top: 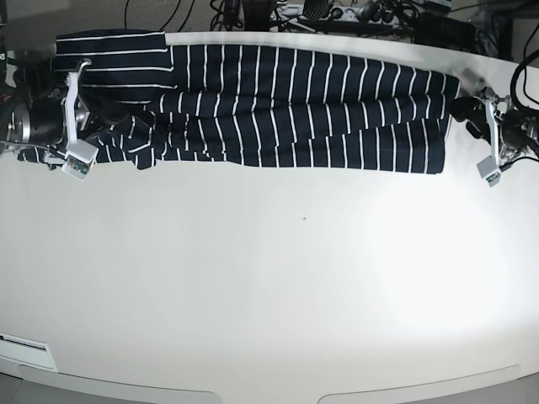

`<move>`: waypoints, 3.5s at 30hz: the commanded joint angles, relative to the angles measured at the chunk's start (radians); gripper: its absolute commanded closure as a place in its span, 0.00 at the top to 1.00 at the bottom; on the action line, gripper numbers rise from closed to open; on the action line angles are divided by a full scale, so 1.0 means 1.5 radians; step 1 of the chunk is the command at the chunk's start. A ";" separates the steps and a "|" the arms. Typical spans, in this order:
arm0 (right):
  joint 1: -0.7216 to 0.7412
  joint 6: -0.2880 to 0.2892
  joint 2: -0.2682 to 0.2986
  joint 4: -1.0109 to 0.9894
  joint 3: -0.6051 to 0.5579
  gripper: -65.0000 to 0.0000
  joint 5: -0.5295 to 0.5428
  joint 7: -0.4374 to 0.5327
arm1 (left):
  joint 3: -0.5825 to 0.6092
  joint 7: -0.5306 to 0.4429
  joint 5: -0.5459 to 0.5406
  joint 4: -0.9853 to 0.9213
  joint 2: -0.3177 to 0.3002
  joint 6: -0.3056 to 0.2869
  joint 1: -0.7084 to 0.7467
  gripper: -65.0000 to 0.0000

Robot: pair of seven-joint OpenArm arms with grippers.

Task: Fold the T-shirt properly
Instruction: 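Release the hem and move the right gripper to the sleeve, then tuck the loose sleeve onto the folded strip with the right gripper, then grasp the strip's ends with both grippers to fold lengthwise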

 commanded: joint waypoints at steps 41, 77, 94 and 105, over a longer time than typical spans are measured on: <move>-0.103 -0.007 0.085 0.006 0.040 0.55 -0.352 0.019 | -0.008 -0.002 0.007 0.007 -0.018 0.001 -0.007 0.57; -0.112 -0.008 -0.238 -0.164 0.166 0.00 -0.443 0.251 | -0.008 -0.020 0.007 0.007 -0.009 0.001 -0.010 0.57; -0.102 -0.272 -0.238 -0.191 0.167 0.00 -0.616 0.339 | -0.008 -0.017 0.023 0.007 0.001 0.019 -0.112 0.57; -0.059 -0.318 -0.237 -0.172 0.168 0.28 -0.665 0.308 | -0.109 -0.018 0.049 0.007 0.134 0.082 -0.111 0.57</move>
